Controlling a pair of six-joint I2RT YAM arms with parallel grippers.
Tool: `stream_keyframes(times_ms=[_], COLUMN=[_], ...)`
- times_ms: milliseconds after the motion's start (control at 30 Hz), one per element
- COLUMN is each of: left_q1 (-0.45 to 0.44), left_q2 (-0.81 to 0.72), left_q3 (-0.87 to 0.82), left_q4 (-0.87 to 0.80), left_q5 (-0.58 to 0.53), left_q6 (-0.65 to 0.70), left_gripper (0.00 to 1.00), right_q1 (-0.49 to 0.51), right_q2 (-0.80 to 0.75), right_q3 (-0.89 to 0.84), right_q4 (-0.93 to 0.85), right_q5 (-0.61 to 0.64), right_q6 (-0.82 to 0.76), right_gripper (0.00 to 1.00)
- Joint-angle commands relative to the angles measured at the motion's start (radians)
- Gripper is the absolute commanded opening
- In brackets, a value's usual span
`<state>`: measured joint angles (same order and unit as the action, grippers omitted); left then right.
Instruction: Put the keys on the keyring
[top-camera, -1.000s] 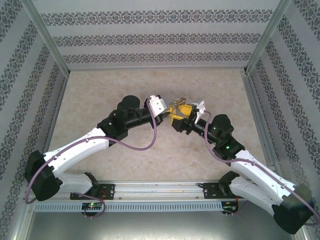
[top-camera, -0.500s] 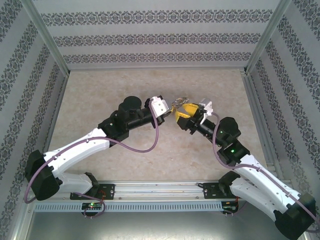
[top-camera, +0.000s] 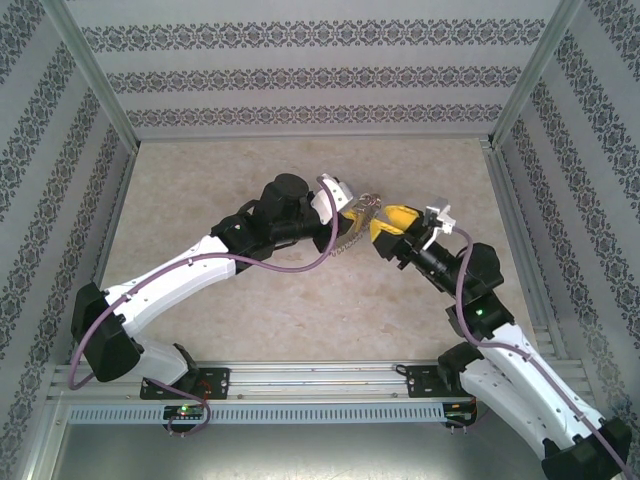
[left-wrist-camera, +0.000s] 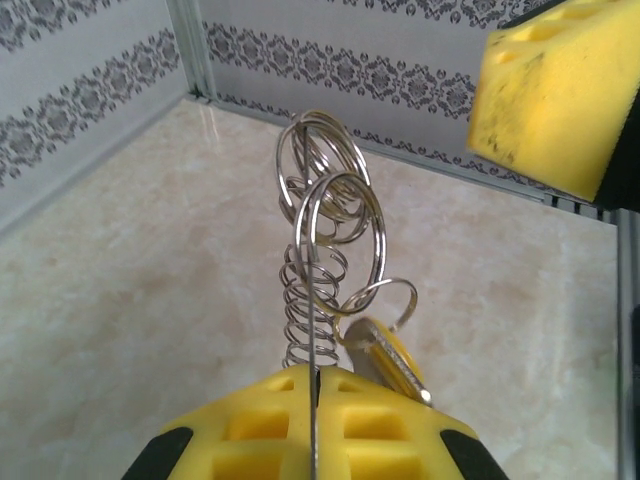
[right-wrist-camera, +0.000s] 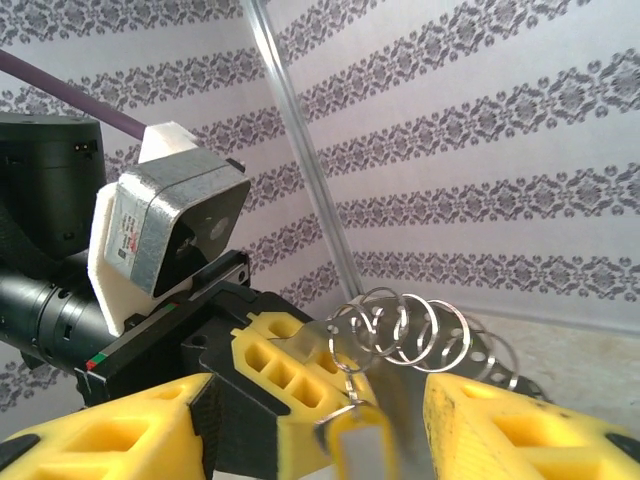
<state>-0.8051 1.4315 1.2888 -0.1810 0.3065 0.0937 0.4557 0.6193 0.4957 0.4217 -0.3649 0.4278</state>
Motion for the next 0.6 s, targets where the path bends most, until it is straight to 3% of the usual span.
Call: stream_keyframes(times_ms=[0,200,367,567], left_q1=[-0.009,-0.011,-0.01,-0.009], left_q2=[-0.04,-0.061,-0.061,-0.041], left_q3=[0.041,0.044,0.048,0.061], left_q4=[-0.038,-0.059,-0.069,-0.094], left_q5=[0.025,0.06,0.086,0.076], left_q6=[-0.073,-0.093,-0.115,-0.156], left_gripper=[0.0,0.0,0.0,0.0], right_q1=[-0.014,-0.006,0.002,-0.014], right_q2=[-0.026,0.003,0.013,0.018], right_q3=[-0.032,-0.047,-0.056,0.002], right_q4=[0.002,0.011,0.02,0.013], right_q5=[0.011,-0.095,-0.067,-0.038], right_q6=[0.021,0.004,0.018,0.146], right_gripper=[0.59,0.65,0.64,0.62])
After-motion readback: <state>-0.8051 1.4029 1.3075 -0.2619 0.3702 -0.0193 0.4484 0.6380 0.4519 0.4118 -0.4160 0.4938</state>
